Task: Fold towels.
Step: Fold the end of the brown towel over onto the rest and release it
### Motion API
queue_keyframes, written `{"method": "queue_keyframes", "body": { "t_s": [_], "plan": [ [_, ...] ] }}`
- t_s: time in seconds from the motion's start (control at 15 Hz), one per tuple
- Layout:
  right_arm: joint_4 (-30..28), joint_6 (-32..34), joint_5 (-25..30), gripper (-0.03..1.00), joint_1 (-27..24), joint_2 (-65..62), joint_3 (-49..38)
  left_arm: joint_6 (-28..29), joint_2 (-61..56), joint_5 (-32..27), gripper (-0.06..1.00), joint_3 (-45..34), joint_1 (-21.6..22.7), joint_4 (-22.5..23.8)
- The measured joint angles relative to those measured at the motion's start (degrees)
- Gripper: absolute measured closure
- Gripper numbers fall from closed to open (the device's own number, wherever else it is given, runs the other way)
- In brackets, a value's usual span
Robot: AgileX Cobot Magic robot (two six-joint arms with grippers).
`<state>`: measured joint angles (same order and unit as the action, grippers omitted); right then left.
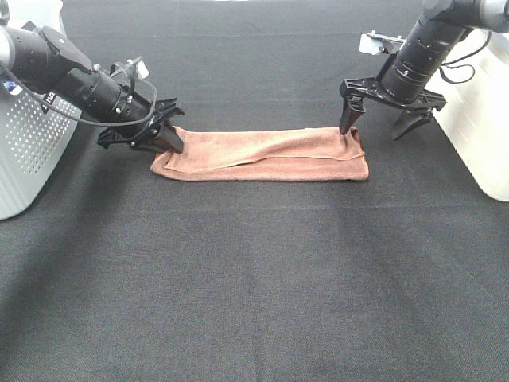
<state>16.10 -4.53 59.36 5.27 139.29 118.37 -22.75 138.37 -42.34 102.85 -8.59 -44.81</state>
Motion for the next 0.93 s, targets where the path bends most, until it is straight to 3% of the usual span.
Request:
{"method": "queue_keyframes", "body": {
  "t_s": [0.07, 0.2, 0.27, 0.47, 0.53, 0.87, 0.93],
  "plan": [
    [0.0, 0.0, 0.0, 0.09, 0.0, 0.0, 0.0, 0.0, 0.0, 0.0, 0.63, 0.0, 0.0, 0.0],
    [-0.1, 0.0, -0.1, 0.09, 0.0, 0.0, 0.0, 0.0, -1.4, -0.2, 0.34, 0.1, 0.0, 1.6],
    [-0.1, 0.0, -0.1, 0.09, 0.0, 0.0, 0.0, 1.0, -2.3, -0.5, 0.26, 1.2, 0.0, 4.2],
    [-0.1, 0.0, -0.1, 0.09, 0.0, 0.0, 0.0, 9.2, -2.3, -1.1, 0.23, 2.0, 0.0, 12.2],
    [-0.1, 0.0, -0.1, 0.09, 0.0, 0.0, 0.0, 9.6, -2.0, -1.1, 0.23, 2.0, 0.0, 12.3],
    [-0.1, 0.0, -0.1, 0.09, 0.0, 0.0, 0.0, 10.0, 0.5, -1.0, 0.23, 2.5, 0.0, 8.3],
    [-0.1, 0.0, -0.1, 0.09, 0.0, 0.0, 0.0, 9.6, 1.4, -0.8, 0.24, 2.7, 0.0, 4.6]
  ]
}}
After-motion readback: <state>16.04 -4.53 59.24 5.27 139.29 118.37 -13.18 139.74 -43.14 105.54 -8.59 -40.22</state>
